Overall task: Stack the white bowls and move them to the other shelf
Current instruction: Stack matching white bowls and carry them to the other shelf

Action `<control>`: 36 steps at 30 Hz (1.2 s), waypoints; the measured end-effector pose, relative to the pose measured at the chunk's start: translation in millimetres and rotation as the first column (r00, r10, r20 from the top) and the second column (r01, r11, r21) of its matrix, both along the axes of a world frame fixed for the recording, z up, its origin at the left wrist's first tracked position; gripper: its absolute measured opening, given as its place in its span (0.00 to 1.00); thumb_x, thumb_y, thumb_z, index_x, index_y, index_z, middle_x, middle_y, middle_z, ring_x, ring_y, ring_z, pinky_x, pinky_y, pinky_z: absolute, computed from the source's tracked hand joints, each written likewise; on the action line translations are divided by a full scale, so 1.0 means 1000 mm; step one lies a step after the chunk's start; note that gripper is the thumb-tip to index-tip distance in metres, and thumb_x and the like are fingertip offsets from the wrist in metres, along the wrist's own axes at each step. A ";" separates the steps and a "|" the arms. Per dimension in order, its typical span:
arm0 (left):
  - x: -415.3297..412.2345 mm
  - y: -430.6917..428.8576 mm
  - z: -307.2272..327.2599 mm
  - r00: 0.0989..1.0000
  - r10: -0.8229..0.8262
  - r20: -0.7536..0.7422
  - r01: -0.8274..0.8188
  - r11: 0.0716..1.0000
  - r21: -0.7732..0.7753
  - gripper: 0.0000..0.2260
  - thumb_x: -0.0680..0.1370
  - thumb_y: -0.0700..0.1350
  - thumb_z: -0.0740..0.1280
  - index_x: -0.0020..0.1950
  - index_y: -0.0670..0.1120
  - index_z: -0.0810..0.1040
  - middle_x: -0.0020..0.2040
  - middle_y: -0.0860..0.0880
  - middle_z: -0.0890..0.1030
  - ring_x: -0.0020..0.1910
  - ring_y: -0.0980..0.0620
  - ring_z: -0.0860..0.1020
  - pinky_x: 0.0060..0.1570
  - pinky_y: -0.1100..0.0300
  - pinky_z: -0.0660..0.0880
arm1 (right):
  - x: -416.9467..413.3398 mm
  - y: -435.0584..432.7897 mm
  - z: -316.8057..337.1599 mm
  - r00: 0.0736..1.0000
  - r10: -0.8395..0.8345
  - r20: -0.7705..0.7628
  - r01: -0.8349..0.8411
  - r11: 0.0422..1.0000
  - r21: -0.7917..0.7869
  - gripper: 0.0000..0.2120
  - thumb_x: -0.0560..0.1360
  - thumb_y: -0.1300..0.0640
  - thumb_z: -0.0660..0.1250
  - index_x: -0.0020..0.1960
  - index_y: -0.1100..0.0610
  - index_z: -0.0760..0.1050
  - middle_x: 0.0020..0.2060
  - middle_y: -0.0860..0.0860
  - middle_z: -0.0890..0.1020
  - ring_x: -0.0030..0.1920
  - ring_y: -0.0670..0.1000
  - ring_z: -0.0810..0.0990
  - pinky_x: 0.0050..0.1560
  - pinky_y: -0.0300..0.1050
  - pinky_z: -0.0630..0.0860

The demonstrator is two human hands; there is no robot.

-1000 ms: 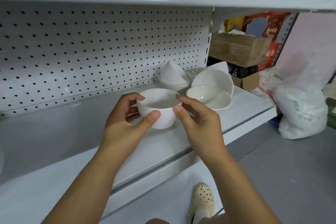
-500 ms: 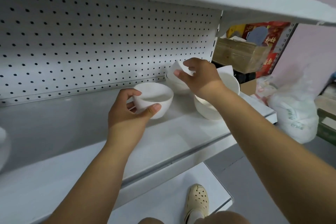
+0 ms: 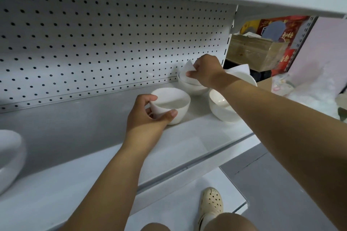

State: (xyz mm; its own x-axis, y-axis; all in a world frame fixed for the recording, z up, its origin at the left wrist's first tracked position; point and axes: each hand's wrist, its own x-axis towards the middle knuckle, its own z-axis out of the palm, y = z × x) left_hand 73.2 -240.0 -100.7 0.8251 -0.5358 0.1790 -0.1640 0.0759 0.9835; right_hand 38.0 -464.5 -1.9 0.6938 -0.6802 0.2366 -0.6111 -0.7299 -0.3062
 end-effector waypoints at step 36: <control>0.012 -0.003 0.005 0.988 0.018 -0.152 -0.020 1.000 -0.008 0.26 0.64 0.80 0.52 0.45 0.69 0.81 0.49 0.65 0.81 0.60 0.51 0.81 0.70 0.47 0.73 | -0.064 0.055 -0.038 0.716 0.657 0.236 -0.577 0.748 -0.329 0.12 0.78 0.64 0.69 0.60 0.61 0.84 0.46 0.47 0.81 0.48 0.36 0.76 0.55 0.20 0.64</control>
